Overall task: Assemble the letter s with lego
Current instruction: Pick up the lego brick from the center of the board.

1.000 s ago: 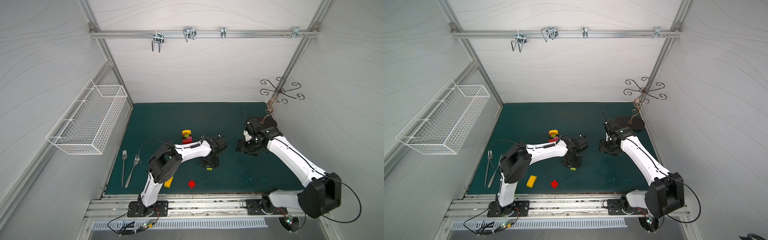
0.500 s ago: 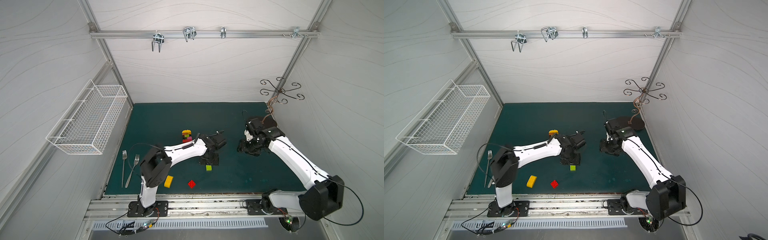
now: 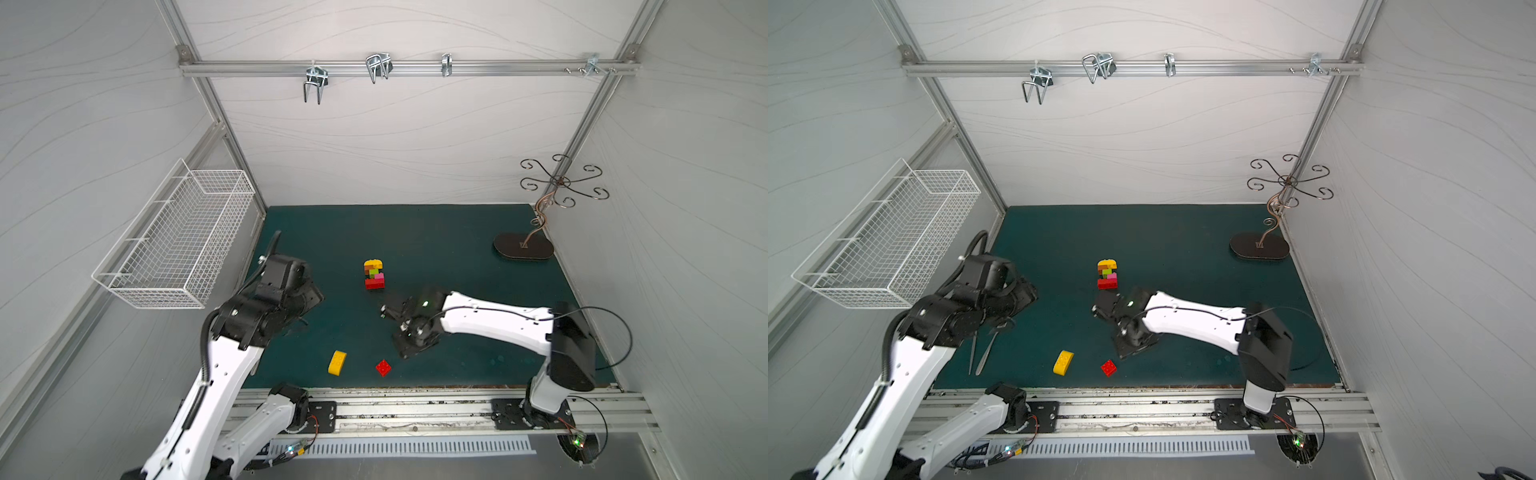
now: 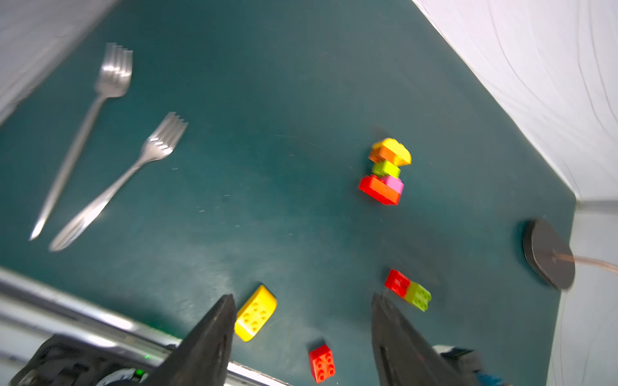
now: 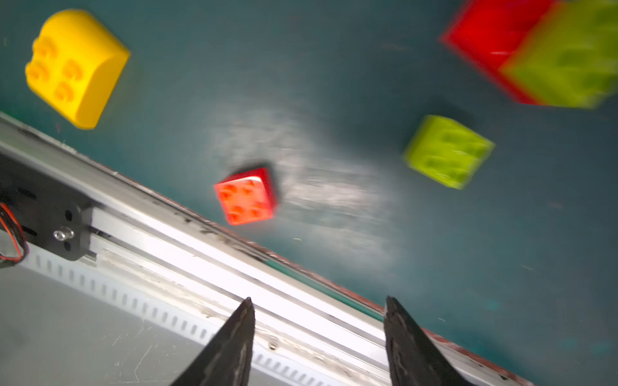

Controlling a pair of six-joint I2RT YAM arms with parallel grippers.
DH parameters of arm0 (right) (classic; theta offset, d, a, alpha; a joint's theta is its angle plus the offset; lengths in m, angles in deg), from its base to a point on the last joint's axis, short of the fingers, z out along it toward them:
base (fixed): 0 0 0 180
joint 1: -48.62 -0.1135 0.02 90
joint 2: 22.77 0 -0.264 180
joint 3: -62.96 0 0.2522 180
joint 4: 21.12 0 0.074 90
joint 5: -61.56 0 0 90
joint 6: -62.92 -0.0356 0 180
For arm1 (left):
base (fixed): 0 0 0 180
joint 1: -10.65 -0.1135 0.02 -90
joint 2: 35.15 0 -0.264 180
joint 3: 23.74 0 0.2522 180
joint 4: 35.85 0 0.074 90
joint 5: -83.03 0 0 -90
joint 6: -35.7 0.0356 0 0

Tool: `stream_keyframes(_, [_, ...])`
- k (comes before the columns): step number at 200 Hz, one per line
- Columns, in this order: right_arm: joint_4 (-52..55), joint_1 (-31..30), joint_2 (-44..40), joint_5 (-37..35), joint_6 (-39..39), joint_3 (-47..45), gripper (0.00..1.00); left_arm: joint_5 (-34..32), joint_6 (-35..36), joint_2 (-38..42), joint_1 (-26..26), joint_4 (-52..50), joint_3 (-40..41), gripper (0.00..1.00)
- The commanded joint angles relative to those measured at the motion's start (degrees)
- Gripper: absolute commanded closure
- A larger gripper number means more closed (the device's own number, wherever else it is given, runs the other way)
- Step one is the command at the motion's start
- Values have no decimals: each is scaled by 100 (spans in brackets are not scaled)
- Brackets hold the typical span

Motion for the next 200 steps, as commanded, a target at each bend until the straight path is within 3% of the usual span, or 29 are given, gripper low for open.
stream_keyframes(1, [154,-351,392,51,-212,499,37,206,275,161,-348,-289,118,32])
stream_keyframes(66, [-105,-337,968,228,49,617,31,427,301,318,-460,-235,431,29])
stream_keyframes(200, [-563,-95,1586,479,340,576,48,508,302,265,-471,-164,528,29])
